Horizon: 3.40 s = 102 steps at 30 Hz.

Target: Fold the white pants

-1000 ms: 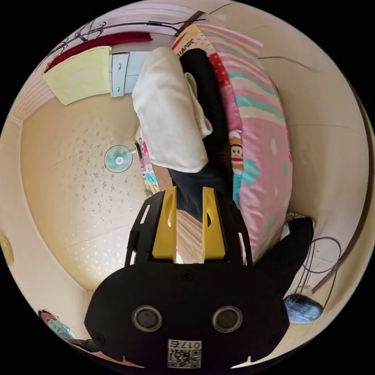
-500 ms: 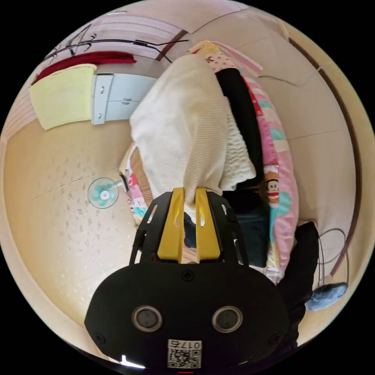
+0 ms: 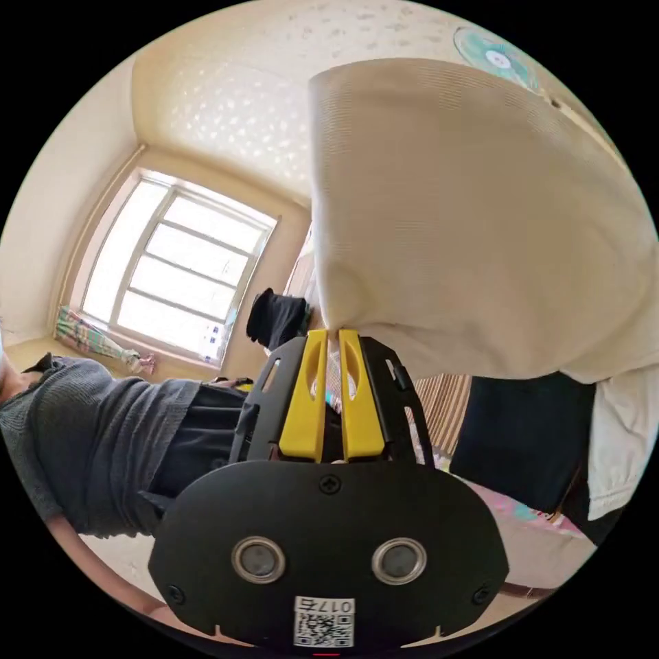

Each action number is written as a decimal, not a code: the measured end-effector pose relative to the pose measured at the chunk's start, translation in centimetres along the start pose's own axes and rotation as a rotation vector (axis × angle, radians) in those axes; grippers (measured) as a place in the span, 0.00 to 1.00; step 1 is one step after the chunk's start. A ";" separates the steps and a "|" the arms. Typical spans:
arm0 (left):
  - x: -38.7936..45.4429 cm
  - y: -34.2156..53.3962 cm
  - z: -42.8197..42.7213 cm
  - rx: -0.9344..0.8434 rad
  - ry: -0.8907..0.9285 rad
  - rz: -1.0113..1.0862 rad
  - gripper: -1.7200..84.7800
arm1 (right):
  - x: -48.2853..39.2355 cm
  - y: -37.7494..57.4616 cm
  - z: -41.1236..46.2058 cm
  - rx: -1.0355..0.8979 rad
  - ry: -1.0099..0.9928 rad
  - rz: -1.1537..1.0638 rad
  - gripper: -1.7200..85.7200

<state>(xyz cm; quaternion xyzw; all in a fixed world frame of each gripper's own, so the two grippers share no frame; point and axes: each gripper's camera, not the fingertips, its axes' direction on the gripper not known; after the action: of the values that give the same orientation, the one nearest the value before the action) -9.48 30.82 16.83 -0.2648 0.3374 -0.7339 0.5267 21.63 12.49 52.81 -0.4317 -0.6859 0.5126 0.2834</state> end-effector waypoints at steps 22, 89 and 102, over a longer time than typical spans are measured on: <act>-11.9 -5.6 16.0 0.009 -0.021 -0.089 0.01 | 23.7 23.9 -7.1 0.931 -0.500 1.152 0.26; 1.0 38.4 29.0 -0.906 1.092 1.961 0.15 | -6.8 46.7 33.6 0.212 -1.623 -1.670 0.07; 4.9 35.2 23.2 -0.806 1.958 1.643 0.07 | -5.3 48.5 34.1 0.326 -0.470 -1.016 0.08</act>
<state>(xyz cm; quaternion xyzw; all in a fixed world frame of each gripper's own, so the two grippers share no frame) 27.22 13.48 4.36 0.5086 0.8246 0.0570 0.2412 10.38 -2.89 -3.62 0.1261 -0.7637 0.4935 0.3966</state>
